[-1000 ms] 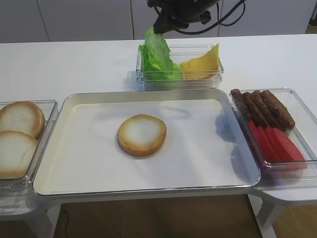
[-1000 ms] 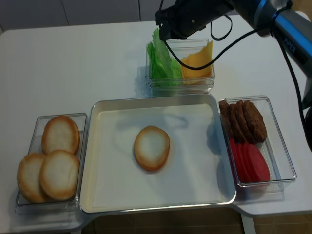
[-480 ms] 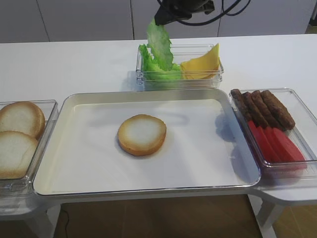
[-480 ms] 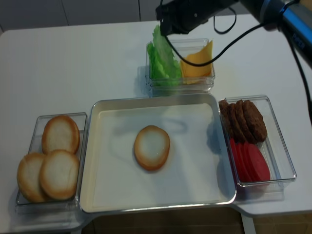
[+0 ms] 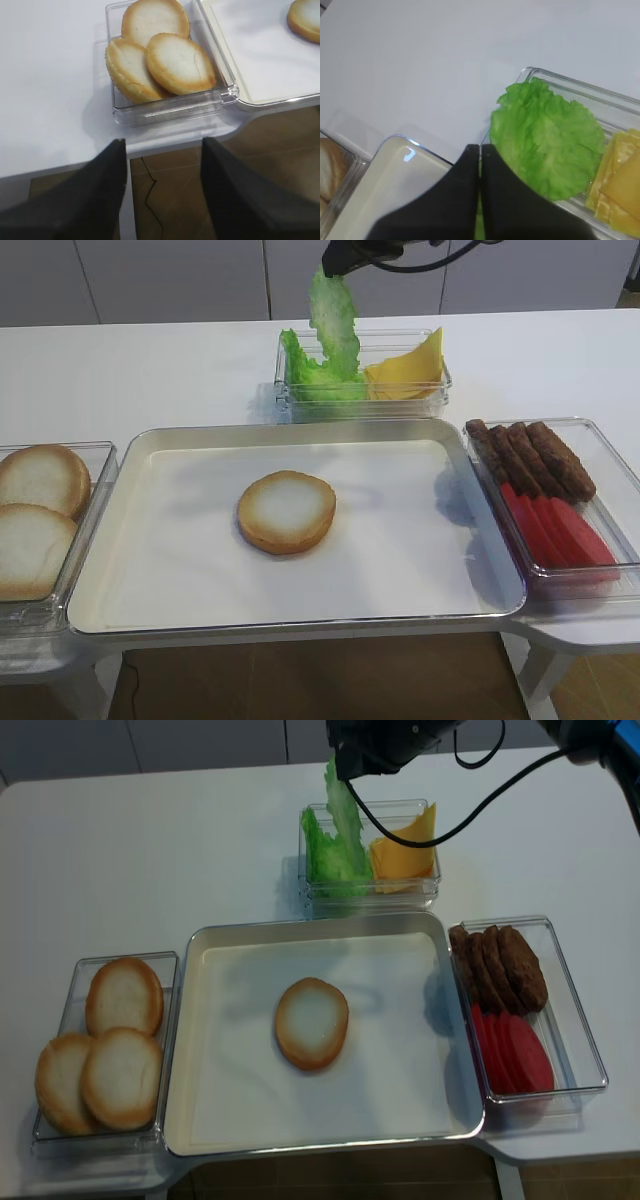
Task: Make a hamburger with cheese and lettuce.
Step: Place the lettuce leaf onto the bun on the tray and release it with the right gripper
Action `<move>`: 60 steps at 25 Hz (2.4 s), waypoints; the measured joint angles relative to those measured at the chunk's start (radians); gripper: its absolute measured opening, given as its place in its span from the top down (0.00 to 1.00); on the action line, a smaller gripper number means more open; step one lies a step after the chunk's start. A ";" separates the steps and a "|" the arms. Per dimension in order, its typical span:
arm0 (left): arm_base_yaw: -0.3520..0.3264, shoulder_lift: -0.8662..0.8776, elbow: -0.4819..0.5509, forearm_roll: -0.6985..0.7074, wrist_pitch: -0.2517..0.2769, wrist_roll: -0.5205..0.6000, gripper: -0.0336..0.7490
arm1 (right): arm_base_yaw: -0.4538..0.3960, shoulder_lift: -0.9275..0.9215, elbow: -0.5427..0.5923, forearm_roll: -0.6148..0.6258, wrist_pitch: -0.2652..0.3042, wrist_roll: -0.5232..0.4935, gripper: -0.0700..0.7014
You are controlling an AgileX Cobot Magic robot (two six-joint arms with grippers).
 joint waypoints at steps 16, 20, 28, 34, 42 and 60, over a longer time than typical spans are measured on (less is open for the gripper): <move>0.000 0.000 0.000 0.000 0.000 0.000 0.50 | 0.000 -0.059 0.002 -0.040 0.137 0.017 0.91; 0.000 0.000 0.000 0.000 0.000 0.000 0.50 | 0.000 -0.062 0.002 -0.040 0.164 0.020 0.91; 0.000 0.000 0.000 0.000 0.000 0.000 0.50 | 0.000 -0.080 0.002 -0.070 0.183 0.035 0.91; 0.000 0.000 0.000 0.000 0.000 0.000 0.50 | 0.000 -0.103 0.002 -0.077 0.215 0.047 0.91; 0.000 0.000 0.000 0.000 0.000 0.000 0.50 | 0.000 -0.125 0.002 -0.077 0.236 0.051 0.91; 0.000 0.000 0.000 0.000 0.000 0.000 0.50 | 0.000 -0.283 0.266 -0.082 0.208 0.046 0.91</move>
